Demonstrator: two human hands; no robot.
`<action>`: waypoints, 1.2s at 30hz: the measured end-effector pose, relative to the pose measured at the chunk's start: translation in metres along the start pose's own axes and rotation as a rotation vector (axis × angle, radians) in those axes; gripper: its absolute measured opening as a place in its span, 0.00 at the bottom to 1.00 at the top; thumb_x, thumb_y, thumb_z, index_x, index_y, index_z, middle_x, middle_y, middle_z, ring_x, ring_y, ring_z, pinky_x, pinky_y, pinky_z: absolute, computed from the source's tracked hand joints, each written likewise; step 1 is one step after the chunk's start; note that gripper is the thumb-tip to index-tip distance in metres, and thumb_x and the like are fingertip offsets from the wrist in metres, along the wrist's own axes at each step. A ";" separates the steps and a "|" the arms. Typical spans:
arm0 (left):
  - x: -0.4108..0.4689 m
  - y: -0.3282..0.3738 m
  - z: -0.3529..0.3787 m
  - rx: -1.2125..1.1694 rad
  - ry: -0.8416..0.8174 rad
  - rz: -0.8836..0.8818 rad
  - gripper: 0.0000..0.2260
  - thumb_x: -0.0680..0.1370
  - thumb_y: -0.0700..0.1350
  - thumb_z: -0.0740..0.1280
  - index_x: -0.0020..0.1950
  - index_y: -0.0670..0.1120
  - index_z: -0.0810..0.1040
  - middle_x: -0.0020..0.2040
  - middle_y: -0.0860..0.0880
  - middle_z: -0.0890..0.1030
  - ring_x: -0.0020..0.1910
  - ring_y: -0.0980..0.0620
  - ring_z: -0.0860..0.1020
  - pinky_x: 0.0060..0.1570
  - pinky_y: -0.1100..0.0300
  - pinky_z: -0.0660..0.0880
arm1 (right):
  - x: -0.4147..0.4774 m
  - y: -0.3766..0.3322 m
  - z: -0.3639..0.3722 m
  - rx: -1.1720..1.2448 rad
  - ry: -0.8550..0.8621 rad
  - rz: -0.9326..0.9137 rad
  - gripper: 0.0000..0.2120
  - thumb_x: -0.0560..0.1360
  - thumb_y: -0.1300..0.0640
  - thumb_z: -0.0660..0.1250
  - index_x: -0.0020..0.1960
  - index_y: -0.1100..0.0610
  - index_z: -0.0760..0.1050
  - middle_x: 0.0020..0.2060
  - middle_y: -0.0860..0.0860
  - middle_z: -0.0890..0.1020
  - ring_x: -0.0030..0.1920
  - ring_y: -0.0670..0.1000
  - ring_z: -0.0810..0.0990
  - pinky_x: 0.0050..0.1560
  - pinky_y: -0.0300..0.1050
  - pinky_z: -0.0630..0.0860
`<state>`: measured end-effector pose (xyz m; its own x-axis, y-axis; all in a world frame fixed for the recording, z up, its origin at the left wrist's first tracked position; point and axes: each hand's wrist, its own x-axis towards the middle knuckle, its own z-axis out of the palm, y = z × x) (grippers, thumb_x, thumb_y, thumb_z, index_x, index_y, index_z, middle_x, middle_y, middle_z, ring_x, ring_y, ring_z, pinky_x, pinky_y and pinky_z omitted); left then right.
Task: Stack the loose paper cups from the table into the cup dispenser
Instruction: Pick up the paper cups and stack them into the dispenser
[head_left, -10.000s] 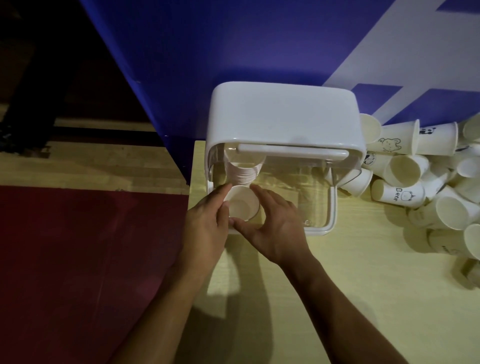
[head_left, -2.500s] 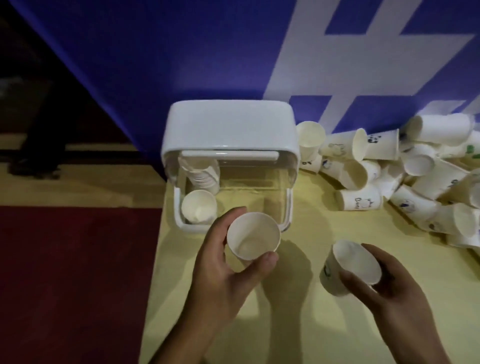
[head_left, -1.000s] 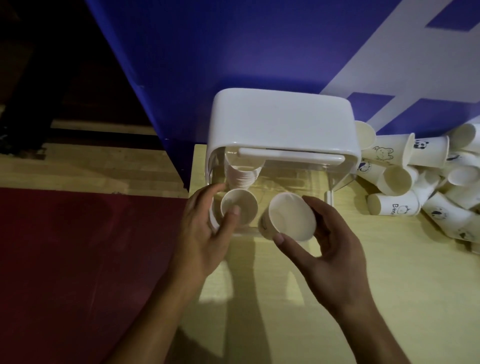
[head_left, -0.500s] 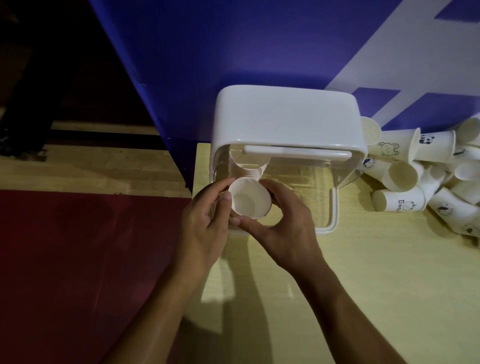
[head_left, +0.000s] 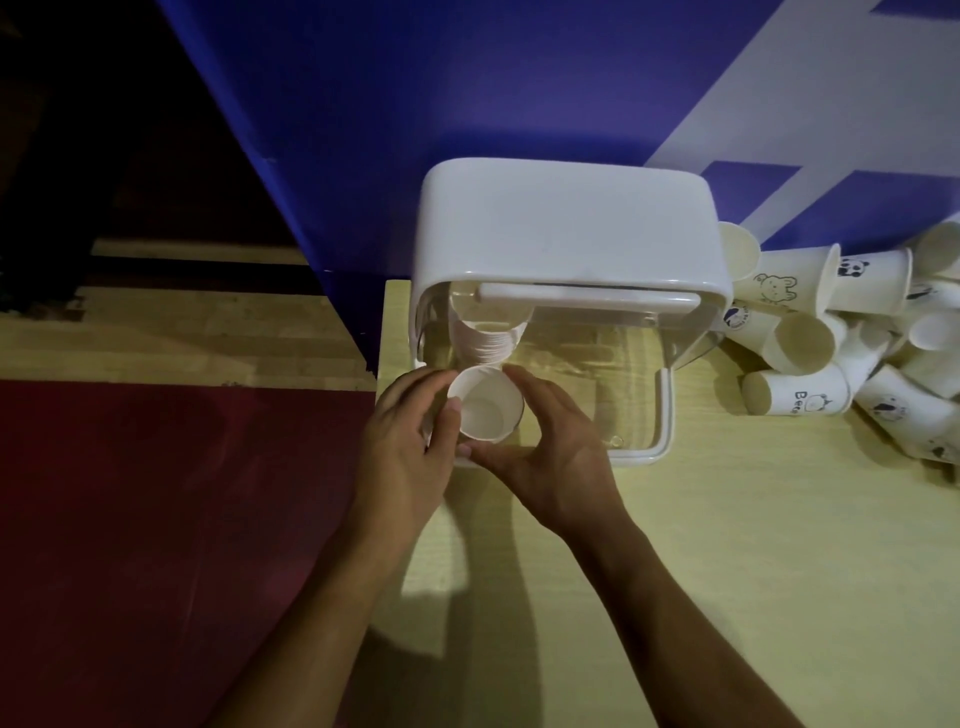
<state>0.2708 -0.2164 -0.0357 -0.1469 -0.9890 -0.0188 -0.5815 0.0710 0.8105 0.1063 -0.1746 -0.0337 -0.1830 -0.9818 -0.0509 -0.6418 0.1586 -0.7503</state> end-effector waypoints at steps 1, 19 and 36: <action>0.000 0.000 0.000 0.005 0.002 0.009 0.15 0.83 0.47 0.66 0.69 0.46 0.81 0.69 0.51 0.78 0.68 0.56 0.75 0.66 0.63 0.72 | -0.001 -0.001 0.000 -0.002 0.001 -0.003 0.45 0.66 0.33 0.79 0.77 0.50 0.70 0.68 0.47 0.79 0.66 0.44 0.77 0.63 0.49 0.79; -0.010 0.215 0.188 0.279 -0.297 0.638 0.25 0.77 0.56 0.71 0.71 0.46 0.76 0.67 0.47 0.78 0.62 0.48 0.79 0.54 0.59 0.76 | -0.166 0.127 -0.185 0.082 0.378 0.412 0.27 0.72 0.30 0.71 0.66 0.43 0.79 0.59 0.33 0.81 0.63 0.32 0.76 0.60 0.22 0.67; 0.089 0.258 0.271 0.478 -0.150 0.473 0.30 0.75 0.47 0.79 0.71 0.39 0.71 0.71 0.40 0.70 0.67 0.36 0.73 0.63 0.39 0.75 | -0.205 0.265 -0.322 0.089 0.526 0.590 0.22 0.71 0.36 0.72 0.62 0.41 0.77 0.55 0.34 0.81 0.55 0.35 0.79 0.52 0.34 0.76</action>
<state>-0.1092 -0.2505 0.0129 -0.5608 -0.8114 0.1648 -0.7118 0.5741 0.4047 -0.2658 0.1027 -0.0103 -0.8159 -0.5570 -0.1552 -0.2717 0.6061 -0.7475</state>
